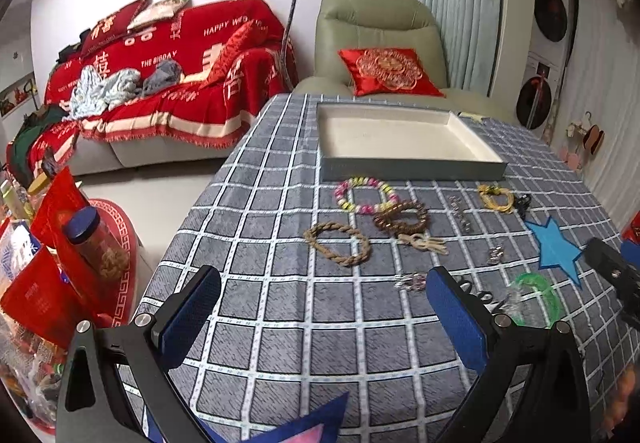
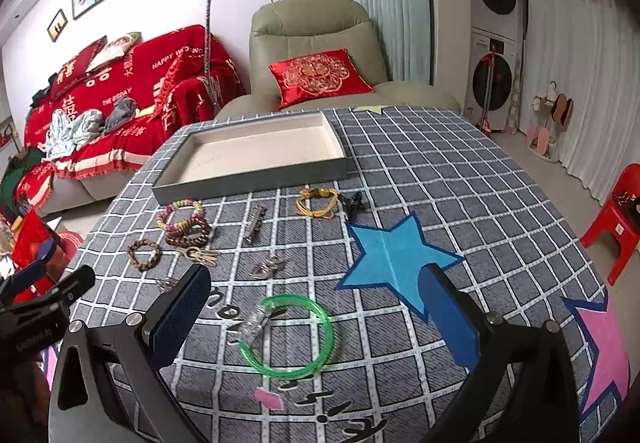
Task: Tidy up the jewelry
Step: 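Grasp the braided rope bracelet with the left tool while the right tool grasps the green bangle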
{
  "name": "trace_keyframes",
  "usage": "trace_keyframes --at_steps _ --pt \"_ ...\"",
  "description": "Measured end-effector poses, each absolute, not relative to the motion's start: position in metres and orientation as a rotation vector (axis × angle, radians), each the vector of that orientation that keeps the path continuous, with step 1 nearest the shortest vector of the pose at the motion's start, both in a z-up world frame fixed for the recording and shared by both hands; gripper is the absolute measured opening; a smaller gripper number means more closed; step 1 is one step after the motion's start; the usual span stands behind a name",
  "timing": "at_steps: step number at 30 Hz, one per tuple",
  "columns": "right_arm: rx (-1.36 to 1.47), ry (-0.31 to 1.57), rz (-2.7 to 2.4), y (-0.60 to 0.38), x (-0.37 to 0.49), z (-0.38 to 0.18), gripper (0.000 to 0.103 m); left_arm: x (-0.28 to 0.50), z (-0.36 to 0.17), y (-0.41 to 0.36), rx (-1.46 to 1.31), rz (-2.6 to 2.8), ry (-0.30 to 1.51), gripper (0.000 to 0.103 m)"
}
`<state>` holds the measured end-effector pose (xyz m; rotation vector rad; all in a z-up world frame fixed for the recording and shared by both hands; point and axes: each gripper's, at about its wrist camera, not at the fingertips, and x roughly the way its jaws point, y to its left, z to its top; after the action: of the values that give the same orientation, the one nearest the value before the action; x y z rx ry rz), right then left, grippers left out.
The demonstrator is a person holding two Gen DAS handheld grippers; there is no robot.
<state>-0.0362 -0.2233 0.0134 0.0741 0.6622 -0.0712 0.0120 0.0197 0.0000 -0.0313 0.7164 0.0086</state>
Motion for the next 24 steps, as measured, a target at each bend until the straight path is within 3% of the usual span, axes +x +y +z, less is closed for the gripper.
trace_keyframes --at_steps 10,24 --pt "0.077 0.831 -0.135 -0.25 -0.02 -0.016 0.103 0.073 -0.027 0.052 -0.098 -0.02 0.906 0.103" --pt "0.053 0.985 -0.12 -0.247 0.002 -0.045 0.103 0.127 -0.054 0.052 -0.057 -0.105 1.03 0.1"
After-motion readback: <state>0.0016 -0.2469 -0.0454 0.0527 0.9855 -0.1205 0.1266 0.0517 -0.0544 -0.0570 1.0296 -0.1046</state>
